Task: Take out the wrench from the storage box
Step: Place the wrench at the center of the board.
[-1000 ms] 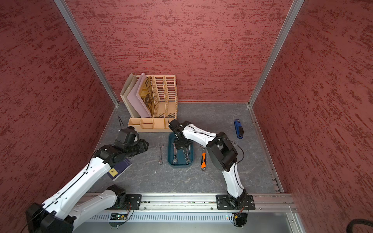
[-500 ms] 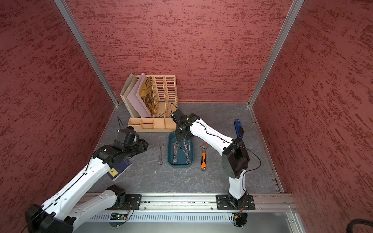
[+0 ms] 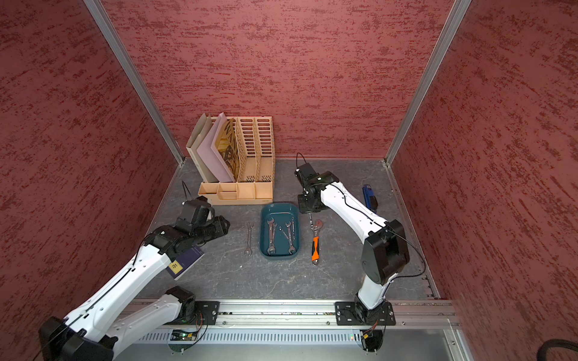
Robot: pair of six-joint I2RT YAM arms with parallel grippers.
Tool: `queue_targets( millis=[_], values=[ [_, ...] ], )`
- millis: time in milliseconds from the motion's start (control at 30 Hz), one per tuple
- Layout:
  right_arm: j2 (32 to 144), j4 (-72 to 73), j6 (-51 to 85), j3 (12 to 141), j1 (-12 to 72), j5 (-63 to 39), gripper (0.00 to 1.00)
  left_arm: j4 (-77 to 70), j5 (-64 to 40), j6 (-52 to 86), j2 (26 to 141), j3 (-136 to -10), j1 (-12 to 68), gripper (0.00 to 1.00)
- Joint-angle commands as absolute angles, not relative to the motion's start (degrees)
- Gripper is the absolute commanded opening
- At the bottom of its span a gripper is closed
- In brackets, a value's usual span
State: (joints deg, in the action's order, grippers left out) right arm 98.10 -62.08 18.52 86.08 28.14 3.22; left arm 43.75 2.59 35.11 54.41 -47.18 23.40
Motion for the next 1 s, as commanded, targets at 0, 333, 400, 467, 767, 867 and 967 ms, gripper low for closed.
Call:
queue_targets(
  millis=[0,333,400,467,767,867,967],
  values=[
    [95.7,-59.7,17.7,81.8,25.3,3.6,0.13,43.7,1.9,34.8,54.7,-47.0,22.8,0.50],
    [94.1,-52.5,18.9,66.5,18.1,-0.2,0.14,42.6,0.8,35.0,56.3,-47.4,22.9,0.50],
    [94.4,-51.3,19.3,64.9,17.6,-0.8,0.14,42.5,0.5,35.1,56.6,-47.5,22.9,0.50],
    [95.1,-50.3,19.8,63.6,17.2,-1.3,0.14,42.4,0.4,35.2,56.9,-47.6,22.9,0.50],
    [98.6,-46.3,20.7,61.4,16.9,-4.0,0.15,42.9,0.3,35.2,57.1,-48.1,22.8,0.50],
    [99.1,-46.1,20.7,61.3,16.9,-4.0,0.16,44.3,1.1,35.3,57.1,-49.0,22.8,0.50],
    [99.3,-46.0,20.6,61.1,16.9,-3.9,0.19,44.5,0.9,35.2,57.2,-49.3,22.8,0.50]
  ],
)
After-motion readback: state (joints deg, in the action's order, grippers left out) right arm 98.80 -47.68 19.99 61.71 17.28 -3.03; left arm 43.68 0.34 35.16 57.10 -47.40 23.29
